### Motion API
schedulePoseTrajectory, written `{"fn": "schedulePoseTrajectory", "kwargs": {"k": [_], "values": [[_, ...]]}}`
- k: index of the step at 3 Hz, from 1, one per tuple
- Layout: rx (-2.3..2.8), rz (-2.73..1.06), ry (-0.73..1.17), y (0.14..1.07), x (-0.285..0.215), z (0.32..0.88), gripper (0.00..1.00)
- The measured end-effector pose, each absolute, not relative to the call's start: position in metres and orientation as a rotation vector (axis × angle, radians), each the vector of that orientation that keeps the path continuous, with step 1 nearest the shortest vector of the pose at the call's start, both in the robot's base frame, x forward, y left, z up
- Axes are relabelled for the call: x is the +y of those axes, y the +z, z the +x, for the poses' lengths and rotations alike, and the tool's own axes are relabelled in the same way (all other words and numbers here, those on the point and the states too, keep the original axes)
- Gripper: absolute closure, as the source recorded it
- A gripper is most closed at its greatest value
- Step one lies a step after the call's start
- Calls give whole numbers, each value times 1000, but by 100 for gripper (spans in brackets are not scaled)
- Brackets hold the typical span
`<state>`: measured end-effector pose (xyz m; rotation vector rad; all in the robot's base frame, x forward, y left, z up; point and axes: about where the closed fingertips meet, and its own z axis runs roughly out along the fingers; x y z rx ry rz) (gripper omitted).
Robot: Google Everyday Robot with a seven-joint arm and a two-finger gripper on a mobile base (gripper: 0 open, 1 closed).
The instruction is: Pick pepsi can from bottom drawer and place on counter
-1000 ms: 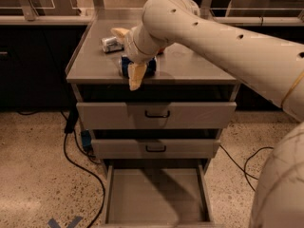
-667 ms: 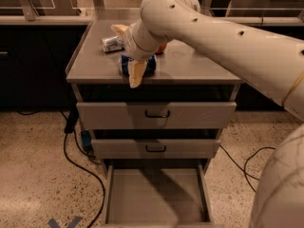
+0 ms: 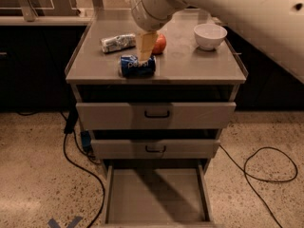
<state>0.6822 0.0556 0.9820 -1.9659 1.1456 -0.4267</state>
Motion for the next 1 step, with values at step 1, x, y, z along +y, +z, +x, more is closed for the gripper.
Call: {"fn": "schedulePoseTrajectory", "kwargs": {"k": [1], "values": [[1139, -1953, -440, 994, 54, 677, 0]]}}
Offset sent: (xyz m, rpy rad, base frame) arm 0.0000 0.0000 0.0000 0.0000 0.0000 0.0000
